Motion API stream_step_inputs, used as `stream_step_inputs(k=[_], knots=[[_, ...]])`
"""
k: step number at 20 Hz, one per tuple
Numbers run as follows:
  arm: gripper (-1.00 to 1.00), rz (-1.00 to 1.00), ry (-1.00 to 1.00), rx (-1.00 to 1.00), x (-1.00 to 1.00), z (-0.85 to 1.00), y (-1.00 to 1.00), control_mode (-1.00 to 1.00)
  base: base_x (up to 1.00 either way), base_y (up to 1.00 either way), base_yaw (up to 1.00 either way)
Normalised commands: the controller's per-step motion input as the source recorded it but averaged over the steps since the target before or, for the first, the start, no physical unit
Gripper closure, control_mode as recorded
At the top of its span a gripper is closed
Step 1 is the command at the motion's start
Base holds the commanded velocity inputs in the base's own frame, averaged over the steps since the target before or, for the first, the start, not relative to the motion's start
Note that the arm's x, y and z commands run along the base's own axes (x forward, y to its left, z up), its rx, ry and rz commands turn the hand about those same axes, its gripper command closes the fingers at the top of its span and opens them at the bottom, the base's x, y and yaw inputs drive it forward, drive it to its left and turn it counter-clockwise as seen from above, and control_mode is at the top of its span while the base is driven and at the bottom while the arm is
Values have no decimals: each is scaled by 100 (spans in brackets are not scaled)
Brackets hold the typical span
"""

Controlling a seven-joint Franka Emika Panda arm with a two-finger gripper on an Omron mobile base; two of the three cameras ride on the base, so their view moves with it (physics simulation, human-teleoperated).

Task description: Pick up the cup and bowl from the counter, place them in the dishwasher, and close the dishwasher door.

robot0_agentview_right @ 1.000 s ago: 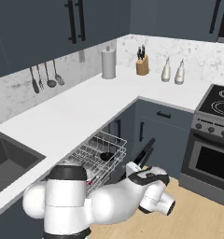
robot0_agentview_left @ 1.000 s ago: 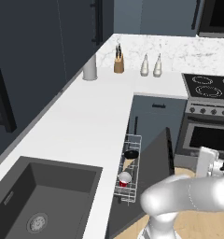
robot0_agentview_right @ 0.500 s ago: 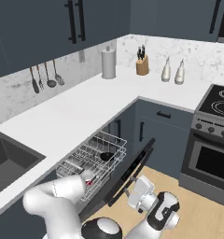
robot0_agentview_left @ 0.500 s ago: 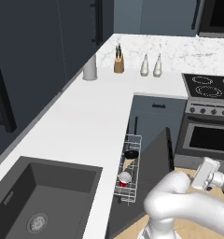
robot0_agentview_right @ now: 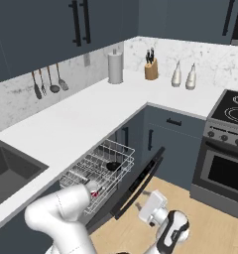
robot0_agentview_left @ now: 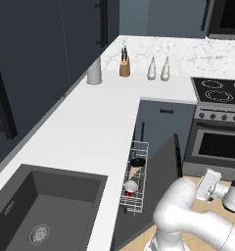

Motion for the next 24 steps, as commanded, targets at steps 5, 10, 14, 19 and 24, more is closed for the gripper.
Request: stream_step_inputs(k=[5, 10, 14, 19, 24], knots=[[-100, 0, 13, 3, 49, -56, -17, -100, 0, 0, 0], [-100, 0, 16, 0, 65, -78, -1, -100, 0, 0, 0], [-100, 0, 11, 0, 61, -66, 0, -100, 0, 0, 0], [-100, 0, 6, 0, 38, -71, -1, -100, 0, 0, 0], [-100, 0, -2, 4, 23, -62, 29, -100, 0, 0, 0]])
